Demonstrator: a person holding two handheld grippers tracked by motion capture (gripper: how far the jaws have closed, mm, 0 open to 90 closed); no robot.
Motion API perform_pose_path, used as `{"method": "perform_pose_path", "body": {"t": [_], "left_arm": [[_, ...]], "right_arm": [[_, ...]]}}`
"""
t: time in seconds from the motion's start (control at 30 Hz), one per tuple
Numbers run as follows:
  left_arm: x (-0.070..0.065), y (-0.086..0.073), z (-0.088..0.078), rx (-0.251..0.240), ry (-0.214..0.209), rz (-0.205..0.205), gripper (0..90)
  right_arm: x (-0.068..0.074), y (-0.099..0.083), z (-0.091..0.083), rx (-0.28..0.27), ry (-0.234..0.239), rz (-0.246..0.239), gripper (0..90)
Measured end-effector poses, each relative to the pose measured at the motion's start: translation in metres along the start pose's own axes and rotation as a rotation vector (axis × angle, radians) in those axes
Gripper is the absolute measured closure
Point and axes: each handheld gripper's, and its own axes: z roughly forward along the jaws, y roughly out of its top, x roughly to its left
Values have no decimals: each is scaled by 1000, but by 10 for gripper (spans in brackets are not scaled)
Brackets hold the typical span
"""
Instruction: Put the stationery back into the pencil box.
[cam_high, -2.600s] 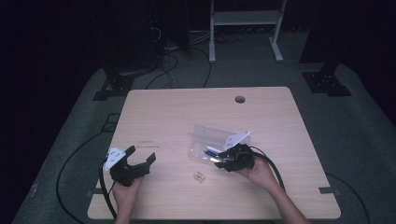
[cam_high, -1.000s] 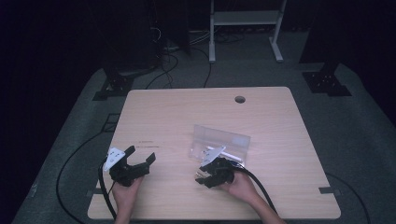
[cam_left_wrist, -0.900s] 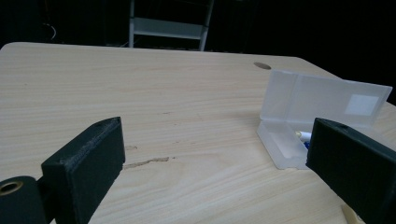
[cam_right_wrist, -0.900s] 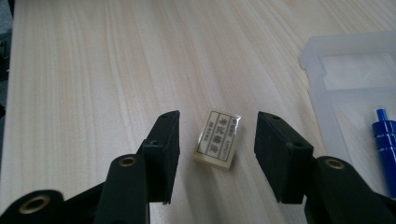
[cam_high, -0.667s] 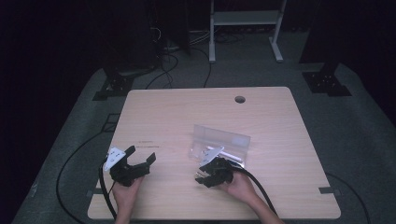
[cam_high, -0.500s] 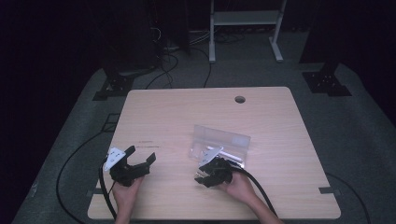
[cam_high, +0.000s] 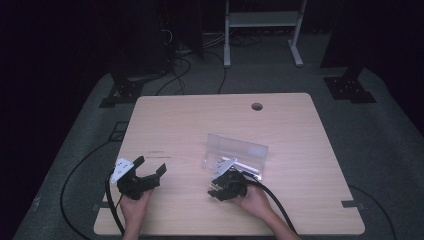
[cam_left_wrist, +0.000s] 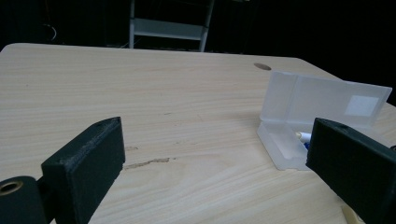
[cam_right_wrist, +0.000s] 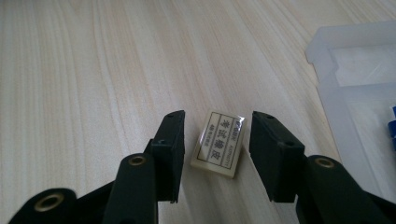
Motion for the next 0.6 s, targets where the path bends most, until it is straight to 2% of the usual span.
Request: {"method": "perform_pose_path", "body": {"t": [0.43, 0.6], "left_arm": [[0, 0, 0, -2, 1, -1, 34], [0, 0, 0, -1, 1, 0, 35]], "right_arm": [[1, -1, 4, 12, -1, 6, 616], [0, -1, 3, 15, 2, 5, 671]]}}
